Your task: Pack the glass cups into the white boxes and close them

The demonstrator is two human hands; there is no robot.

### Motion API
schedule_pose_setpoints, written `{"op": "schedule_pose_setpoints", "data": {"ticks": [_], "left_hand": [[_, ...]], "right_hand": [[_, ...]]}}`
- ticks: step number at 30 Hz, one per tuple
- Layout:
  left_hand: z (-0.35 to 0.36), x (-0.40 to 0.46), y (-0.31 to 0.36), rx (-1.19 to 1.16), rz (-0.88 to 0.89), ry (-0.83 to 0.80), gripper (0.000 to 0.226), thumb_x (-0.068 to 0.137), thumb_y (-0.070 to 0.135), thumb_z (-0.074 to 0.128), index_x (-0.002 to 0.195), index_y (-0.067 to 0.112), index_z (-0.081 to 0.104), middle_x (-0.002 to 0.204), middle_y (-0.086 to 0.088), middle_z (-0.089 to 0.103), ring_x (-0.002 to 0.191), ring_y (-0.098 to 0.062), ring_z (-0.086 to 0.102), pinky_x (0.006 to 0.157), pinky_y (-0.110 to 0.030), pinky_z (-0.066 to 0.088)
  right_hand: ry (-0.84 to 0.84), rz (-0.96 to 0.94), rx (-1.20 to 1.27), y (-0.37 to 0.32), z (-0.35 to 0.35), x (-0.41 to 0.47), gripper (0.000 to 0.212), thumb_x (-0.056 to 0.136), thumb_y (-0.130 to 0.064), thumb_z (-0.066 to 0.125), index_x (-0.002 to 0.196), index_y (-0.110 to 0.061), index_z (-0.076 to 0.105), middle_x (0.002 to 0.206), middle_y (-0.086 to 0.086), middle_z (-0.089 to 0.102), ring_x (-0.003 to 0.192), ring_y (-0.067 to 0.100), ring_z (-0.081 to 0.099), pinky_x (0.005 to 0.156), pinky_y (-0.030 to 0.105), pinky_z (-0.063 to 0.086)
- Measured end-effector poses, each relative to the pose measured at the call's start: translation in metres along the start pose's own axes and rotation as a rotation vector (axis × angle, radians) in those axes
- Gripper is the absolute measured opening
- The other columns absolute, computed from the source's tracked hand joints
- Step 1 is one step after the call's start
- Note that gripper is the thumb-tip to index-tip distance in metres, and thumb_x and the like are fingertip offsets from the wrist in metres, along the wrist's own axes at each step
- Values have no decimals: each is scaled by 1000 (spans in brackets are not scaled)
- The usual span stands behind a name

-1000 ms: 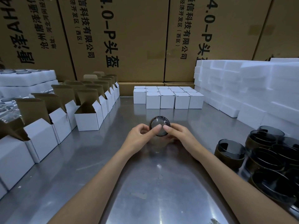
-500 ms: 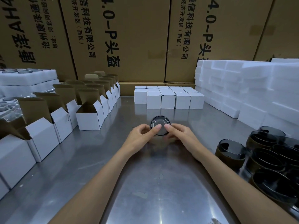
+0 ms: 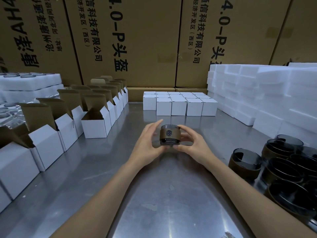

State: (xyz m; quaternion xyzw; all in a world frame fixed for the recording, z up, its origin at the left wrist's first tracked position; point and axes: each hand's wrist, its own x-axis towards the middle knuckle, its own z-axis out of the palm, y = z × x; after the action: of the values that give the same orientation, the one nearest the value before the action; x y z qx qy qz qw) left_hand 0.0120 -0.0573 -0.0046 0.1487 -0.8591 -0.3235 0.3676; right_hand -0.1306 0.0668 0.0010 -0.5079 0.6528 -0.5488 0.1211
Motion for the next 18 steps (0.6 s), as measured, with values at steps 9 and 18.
{"op": "schedule_pose_setpoints", "data": {"ticks": [9, 18], "left_hand": [[3, -1, 1, 74, 80, 92, 59, 69, 12, 76, 117, 31, 48, 118, 17, 58, 115, -5, 56, 91, -38, 50], [1, -1, 3, 210, 213, 87, 63, 68, 12, 75, 125, 22, 51, 122, 5, 55, 113, -16, 51, 99, -34, 42]], "right_hand": [[-35, -58, -73, 1, 11, 0, 72, 75, 5, 66, 132, -27, 36, 126, -14, 46, 121, 9, 48, 93, 17, 41], [120, -269, -364, 1, 9, 1, 65, 71, -17, 76, 126, -39, 50, 121, -16, 49, 115, 14, 45, 89, 22, 38]]}}
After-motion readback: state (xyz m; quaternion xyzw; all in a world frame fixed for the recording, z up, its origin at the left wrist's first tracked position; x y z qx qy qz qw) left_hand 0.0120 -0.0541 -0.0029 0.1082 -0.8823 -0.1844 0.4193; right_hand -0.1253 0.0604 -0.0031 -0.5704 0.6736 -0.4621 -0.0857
